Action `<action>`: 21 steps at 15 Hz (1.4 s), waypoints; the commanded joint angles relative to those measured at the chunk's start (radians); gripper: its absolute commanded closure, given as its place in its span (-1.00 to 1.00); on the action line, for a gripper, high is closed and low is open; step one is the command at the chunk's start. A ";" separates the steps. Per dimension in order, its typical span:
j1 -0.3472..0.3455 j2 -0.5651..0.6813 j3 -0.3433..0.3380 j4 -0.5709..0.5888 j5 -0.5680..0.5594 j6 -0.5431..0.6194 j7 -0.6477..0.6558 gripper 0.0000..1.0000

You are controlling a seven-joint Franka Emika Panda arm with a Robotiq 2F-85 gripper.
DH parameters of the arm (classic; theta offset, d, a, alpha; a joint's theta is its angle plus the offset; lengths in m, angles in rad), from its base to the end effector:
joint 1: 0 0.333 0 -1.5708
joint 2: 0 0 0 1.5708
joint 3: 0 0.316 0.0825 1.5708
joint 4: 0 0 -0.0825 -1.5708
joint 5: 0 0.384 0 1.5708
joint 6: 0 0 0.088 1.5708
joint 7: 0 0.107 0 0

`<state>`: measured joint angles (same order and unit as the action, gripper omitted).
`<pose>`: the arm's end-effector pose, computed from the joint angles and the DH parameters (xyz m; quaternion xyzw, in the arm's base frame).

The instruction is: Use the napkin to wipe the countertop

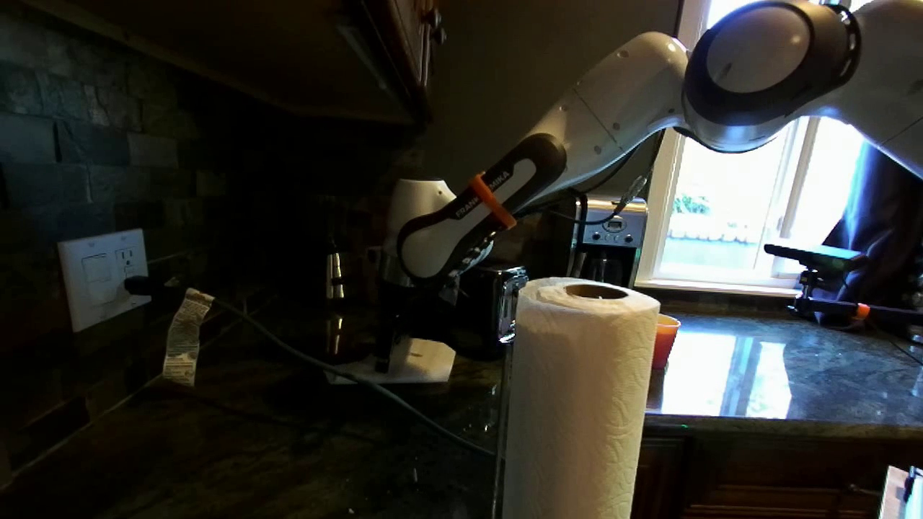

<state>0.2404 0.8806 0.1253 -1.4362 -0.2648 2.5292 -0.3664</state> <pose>0.7000 0.2500 0.1880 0.8992 0.4213 0.1107 0.0420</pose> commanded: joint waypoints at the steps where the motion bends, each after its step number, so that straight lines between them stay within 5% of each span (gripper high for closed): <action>1: -0.001 0.086 0.033 0.100 0.005 -0.046 -0.046 -0.50; 2: -0.004 0.098 0.045 0.113 0.010 -0.060 -0.060 -0.48; 12: 0.007 0.067 0.074 0.155 0.037 -0.269 -0.065 1.00; 21: 0.074 -0.185 -0.044 -0.132 -0.039 -0.304 0.269 0.99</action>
<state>0.2689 0.8261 0.1471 -1.3978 -0.2608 2.2365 -0.2349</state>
